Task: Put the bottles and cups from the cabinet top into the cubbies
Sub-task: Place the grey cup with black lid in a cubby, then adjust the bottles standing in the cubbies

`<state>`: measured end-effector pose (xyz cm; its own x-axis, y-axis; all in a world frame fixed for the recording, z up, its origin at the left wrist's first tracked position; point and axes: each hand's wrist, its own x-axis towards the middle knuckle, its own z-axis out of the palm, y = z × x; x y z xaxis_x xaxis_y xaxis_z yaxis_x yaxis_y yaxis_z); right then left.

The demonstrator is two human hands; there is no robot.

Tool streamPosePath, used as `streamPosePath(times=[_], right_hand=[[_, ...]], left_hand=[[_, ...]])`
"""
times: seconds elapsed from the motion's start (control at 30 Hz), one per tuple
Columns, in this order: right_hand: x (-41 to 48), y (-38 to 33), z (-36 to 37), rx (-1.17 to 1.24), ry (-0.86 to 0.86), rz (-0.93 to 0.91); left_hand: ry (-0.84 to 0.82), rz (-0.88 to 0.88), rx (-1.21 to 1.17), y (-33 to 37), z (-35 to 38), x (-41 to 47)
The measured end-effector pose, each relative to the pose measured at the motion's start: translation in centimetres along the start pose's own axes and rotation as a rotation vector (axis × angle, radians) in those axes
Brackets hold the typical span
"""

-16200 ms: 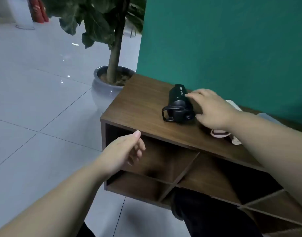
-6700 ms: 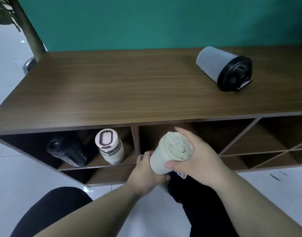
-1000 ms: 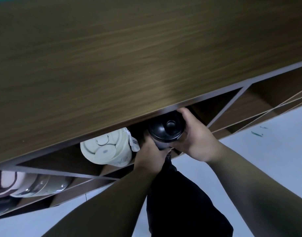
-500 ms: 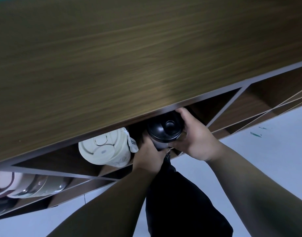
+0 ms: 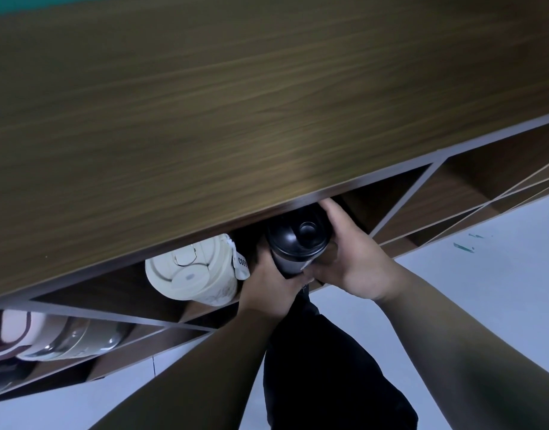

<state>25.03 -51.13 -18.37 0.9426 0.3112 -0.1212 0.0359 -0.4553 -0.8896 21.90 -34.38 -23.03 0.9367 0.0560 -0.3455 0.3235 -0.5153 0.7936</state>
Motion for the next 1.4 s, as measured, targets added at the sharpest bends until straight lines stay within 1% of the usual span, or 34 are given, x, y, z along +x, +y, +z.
streamPosePath(times=[0.1,0.27,0.53,0.67,0.77,0.8,0.87,0.93,0.97,1.0,1.07,1.13,1.2,1.23,1.3,1.4], right_hand=[[-0.1,0.0,0.1,0.029,-0.012,-0.005],[-0.1,0.0,0.1,0.061,0.022,-0.006],[-0.2,-0.5,-0.2,0.075,-0.01,0.009],[-1.2,-1.5,-0.8,0.075,-0.011,0.007],[-3.6,-3.0,-1.3,0.074,0.023,0.046],[-4.5,-3.8,-1.5,0.061,0.044,0.057],[-6.2,-5.6,-1.8,0.023,0.086,0.056],[-7.4,-8.2,-1.9,0.0,0.1,0.073],[-7.8,-9.8,-1.7,-0.027,0.093,0.081],[-8.0,-11.3,-1.3,-0.064,0.087,0.08],[-8.3,-14.1,0.1,-0.167,0.07,0.044],[-8.0,-16.3,2.3,-0.227,0.045,0.028],[-7.3,-17.4,5.0,-0.273,-0.004,0.024],[-6.9,-17.6,6.4,-0.287,-0.016,0.015],[-6.1,-17.0,8.5,-0.27,0.016,0.021],[-5.0,-15.4,9.7,-0.205,0.088,0.105]], left_hand=[[0.006,0.017,-0.003,-0.2,0.0,0.0],[0.007,0.024,0.013,-0.3,0.1,0.1],[-0.001,0.043,0.033,-0.4,0.2,0.3],[-0.024,0.042,-0.031,-0.8,-0.4,-0.5],[-0.12,0.04,-0.093,-0.9,-1.4,-3.1],[-0.161,0.027,-0.051,-0.6,-2.3,-4.6],[-0.268,0.034,0.113,-1.0,-4.4,-7.6],[-0.399,0.027,0.191,-1.8,-6.9,-9.7],[-0.423,0.019,0.209,-2.1,-8.2,-10.3],[-0.417,0.017,0.216,-1.9,-9.7,-11.0],[-0.35,-0.011,0.178,-2.0,-12.3,-11.7],[-0.246,-0.068,0.033,-1.8,-14.2,-12.2],[-0.151,-0.071,-0.053,-1.9,-14.8,-12.4],[-0.105,-0.069,-0.055,-1.7,-14.9,-12.5],[-0.031,-0.03,-0.075,-1.2,-14.9,-12.5],[0.002,-0.004,-0.107,-1.2,-14.7,-12.1]])
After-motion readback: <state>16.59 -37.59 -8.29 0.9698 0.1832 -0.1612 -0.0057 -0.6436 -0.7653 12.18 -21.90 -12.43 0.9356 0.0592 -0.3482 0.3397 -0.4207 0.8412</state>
